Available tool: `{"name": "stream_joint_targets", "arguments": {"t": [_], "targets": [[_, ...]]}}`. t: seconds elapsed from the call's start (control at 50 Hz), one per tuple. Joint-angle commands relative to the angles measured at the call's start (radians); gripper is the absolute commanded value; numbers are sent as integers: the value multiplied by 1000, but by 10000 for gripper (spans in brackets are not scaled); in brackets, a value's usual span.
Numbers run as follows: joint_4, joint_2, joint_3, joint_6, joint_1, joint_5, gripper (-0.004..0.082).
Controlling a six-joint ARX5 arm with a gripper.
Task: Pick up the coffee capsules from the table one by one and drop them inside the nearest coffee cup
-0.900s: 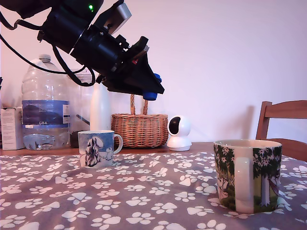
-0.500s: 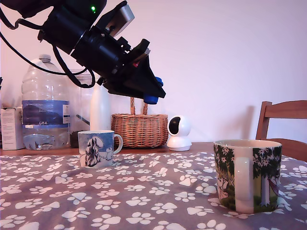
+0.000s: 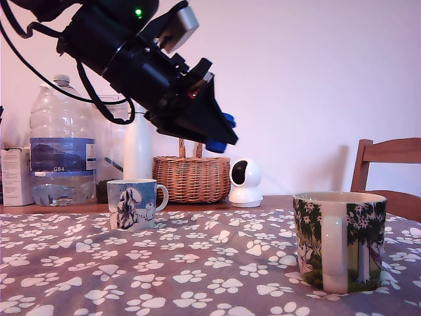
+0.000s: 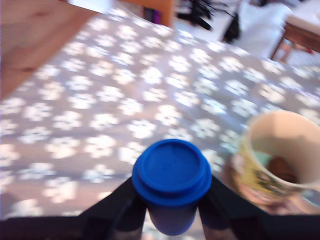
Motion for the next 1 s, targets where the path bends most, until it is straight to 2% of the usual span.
{"name": "stream_joint_targets", "arguments": {"t": [0.0, 0.76, 0.98], "targets": [[3, 3, -21, 15, -17, 4, 201], [-66, 3, -21, 19, -220, 2, 201], [-69, 3, -21, 19, -257, -30, 201]]}}
